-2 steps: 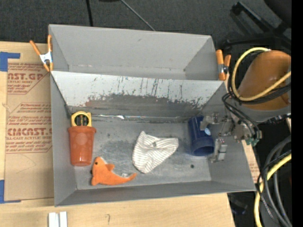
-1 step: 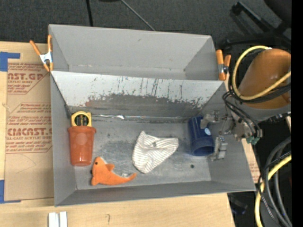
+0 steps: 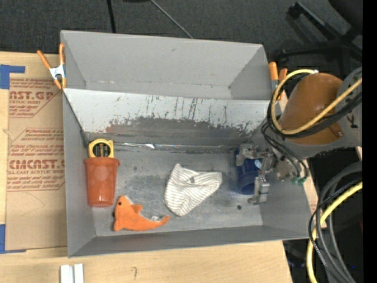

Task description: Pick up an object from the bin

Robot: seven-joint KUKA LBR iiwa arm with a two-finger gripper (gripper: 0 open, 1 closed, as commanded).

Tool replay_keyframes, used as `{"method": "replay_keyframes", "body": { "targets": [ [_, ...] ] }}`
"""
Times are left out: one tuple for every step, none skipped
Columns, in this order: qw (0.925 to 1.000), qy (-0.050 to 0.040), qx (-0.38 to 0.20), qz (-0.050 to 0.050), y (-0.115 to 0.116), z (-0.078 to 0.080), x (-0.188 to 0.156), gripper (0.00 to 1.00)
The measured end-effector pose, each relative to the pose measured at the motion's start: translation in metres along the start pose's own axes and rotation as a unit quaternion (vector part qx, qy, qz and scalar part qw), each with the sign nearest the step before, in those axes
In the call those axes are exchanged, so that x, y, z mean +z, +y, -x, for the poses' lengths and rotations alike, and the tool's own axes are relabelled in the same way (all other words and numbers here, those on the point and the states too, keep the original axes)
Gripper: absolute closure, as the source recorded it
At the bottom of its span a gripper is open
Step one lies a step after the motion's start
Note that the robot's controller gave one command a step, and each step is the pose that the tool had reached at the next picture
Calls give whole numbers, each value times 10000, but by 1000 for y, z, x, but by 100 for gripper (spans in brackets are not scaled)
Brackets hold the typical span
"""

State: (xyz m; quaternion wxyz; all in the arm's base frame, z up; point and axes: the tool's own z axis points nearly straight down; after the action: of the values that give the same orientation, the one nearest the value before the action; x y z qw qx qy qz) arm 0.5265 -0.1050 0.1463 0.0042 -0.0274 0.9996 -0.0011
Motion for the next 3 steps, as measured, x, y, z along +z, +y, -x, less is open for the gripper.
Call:
{"method": "replay_keyframes", "body": {
  "targets": [
    [9997, 43, 254, 18, 1, -13, 35, 0],
    [10000, 39, -12, 13, -2, -16, 55, 0],
    [9981, 28, 621, 43, -5, 11, 76, 100]
  ]
}}
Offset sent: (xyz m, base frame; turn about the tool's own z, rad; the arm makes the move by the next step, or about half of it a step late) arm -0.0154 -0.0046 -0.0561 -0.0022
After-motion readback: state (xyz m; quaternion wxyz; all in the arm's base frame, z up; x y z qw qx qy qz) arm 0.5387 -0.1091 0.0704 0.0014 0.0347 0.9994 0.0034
